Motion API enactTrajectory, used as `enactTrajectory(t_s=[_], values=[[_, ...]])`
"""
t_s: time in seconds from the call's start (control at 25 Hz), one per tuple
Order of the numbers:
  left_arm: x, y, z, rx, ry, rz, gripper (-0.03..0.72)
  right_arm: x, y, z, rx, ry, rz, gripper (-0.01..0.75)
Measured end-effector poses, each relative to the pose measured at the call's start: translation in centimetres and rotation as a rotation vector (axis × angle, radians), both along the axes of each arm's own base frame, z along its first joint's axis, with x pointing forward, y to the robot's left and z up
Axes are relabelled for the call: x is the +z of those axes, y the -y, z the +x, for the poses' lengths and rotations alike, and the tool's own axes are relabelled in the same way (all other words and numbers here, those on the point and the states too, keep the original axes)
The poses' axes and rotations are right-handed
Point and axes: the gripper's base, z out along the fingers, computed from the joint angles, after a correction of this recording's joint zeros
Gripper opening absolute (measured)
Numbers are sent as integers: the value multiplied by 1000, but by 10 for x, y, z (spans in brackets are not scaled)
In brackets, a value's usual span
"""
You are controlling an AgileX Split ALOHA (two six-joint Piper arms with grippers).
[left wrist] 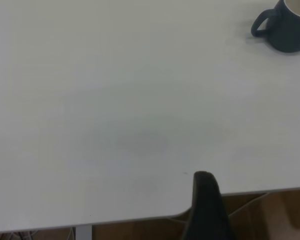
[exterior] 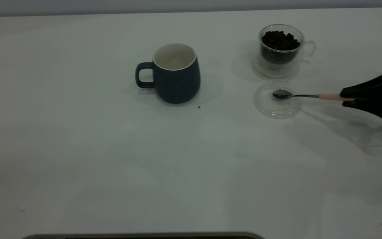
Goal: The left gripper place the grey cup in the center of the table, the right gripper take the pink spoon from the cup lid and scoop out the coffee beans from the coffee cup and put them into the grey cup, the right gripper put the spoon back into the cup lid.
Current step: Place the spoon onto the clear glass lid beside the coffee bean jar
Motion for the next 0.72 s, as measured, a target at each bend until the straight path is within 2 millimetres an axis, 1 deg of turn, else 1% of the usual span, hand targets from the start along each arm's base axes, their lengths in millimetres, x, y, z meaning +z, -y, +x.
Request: enactTrajectory(t_s=[0.16, 0.32, 0.72], values=[[0, 0, 0, 0, 0, 0, 565, -10, 2, 8, 6, 16, 16, 114], [0, 0, 0, 0, 0, 0, 565, -13, 1, 13, 20, 34, 28, 114], [0, 0, 0, 0, 0, 0, 565, -16, -18, 16, 75, 50, 21, 114]])
